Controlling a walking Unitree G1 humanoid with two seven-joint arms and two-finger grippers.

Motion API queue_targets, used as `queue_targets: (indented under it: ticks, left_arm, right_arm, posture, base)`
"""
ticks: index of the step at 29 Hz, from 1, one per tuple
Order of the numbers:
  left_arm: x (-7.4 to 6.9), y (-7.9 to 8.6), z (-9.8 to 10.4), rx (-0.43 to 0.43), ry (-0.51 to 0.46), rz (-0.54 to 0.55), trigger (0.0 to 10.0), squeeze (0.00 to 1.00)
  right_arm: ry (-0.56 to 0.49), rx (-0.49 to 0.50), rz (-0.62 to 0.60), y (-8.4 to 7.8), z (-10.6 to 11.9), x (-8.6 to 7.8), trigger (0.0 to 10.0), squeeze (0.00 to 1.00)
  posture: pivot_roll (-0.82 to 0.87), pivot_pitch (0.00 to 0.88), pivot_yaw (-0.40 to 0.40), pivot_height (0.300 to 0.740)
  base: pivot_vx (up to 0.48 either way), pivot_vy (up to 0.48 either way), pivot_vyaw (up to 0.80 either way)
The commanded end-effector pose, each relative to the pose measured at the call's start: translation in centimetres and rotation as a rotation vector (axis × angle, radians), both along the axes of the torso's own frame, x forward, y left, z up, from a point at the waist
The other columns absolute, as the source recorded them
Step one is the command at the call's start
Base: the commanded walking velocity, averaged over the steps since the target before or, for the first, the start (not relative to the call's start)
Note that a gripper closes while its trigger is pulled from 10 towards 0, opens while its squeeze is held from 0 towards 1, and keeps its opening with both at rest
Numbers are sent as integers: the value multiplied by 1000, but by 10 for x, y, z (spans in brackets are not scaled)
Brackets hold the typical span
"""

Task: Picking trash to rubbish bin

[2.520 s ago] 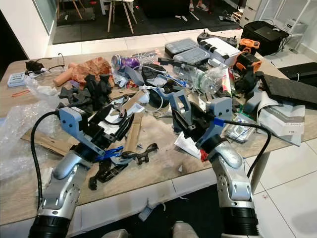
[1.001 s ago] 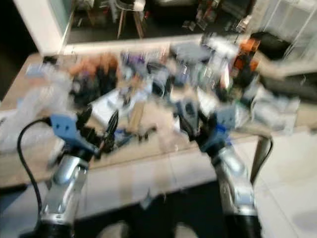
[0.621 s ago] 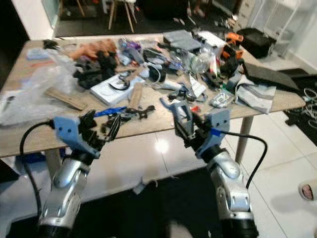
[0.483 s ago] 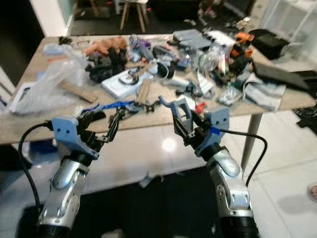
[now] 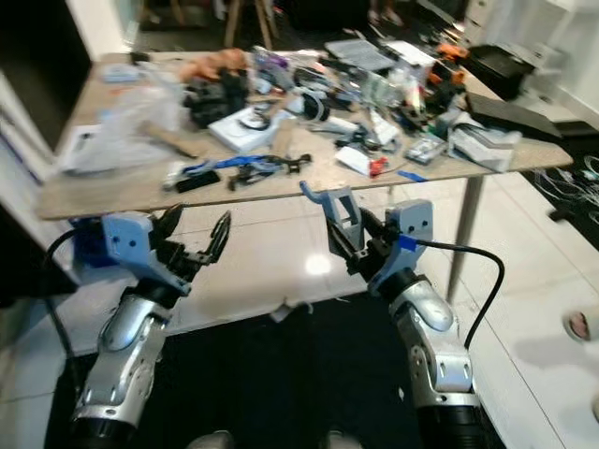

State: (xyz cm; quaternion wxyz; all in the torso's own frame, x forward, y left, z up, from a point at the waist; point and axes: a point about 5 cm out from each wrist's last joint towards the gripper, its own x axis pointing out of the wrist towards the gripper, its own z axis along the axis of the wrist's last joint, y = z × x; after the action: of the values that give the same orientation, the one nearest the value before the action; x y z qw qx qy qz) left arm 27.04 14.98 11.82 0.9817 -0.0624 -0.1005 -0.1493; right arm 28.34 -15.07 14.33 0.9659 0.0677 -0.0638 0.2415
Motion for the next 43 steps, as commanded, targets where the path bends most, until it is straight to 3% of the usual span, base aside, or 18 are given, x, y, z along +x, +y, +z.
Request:
queue_targets:
  ticks: [1,43]
  left_arm:
    - [-1,-4,-4,-5,15,-22,10000,0]
    - [-1,-5,1,-3,-1,-49,10000,0]
  right_arm:
    - [37,-1,-5,-4,-6,-2,10000,0]
    - [61,0,21,-2,-6,-1,10000,0]
  posture:
    - [-1,0,-36,740]
    - [0,0,-31,740]
  base:
    - [0,0,-800]
    - [0,0,-800]
